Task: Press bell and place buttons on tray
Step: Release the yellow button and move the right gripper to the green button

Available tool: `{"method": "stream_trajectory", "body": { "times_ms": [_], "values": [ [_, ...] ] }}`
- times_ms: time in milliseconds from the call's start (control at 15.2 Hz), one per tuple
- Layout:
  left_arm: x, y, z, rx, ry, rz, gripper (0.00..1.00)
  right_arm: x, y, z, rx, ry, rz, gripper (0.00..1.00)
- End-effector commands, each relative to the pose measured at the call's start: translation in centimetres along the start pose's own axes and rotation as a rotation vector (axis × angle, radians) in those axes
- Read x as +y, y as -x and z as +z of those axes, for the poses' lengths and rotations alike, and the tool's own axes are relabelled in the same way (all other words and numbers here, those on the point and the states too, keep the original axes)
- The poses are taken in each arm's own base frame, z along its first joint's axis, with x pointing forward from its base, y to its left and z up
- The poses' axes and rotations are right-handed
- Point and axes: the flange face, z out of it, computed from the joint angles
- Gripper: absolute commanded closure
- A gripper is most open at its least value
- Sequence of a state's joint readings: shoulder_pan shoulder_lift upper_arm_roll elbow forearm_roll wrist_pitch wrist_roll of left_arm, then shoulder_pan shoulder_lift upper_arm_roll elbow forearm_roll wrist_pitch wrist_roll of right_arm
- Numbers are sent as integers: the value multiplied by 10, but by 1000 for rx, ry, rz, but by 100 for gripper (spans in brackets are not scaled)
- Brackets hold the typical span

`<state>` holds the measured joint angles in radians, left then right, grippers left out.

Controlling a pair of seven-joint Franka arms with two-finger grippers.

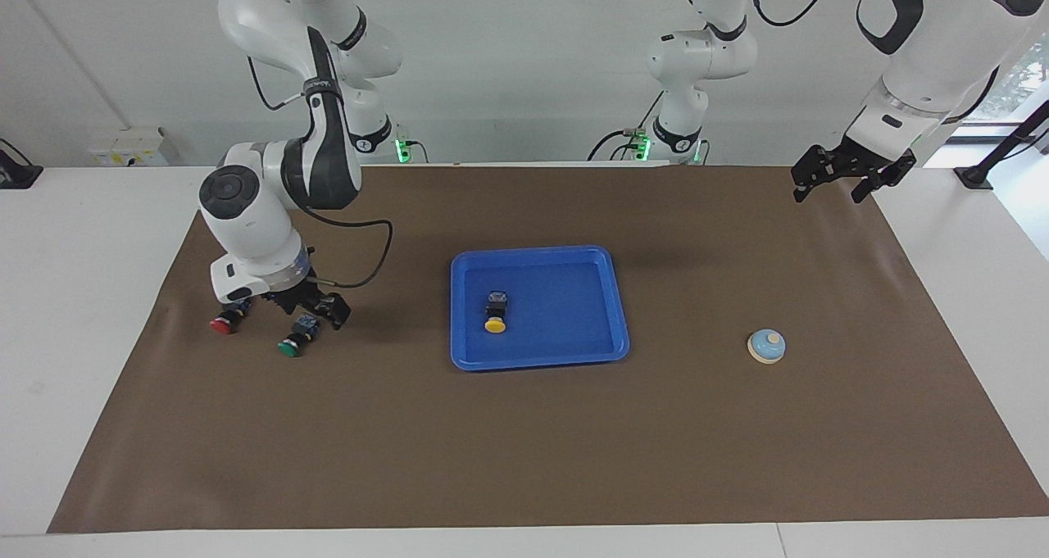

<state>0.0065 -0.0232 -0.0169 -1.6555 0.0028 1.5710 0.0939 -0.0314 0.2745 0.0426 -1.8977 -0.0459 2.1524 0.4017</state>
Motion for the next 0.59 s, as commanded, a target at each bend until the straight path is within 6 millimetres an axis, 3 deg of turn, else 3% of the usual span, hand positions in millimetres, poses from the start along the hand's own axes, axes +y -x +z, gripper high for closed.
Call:
{"method": "stream_trajectory", "body": {
  "times_ms": [0,263,526],
  "values": [
    [-2,3,-4,-6,-9,1,0,17,0,25,18,-4,14,0],
    [-2,3,-4,-6,-9,1,0,20,-7,50,30,-14,28,1],
    [-2,3,-4,-6,-9,1,0,26,-1,69,49,-24,33,10]
  ]
}}
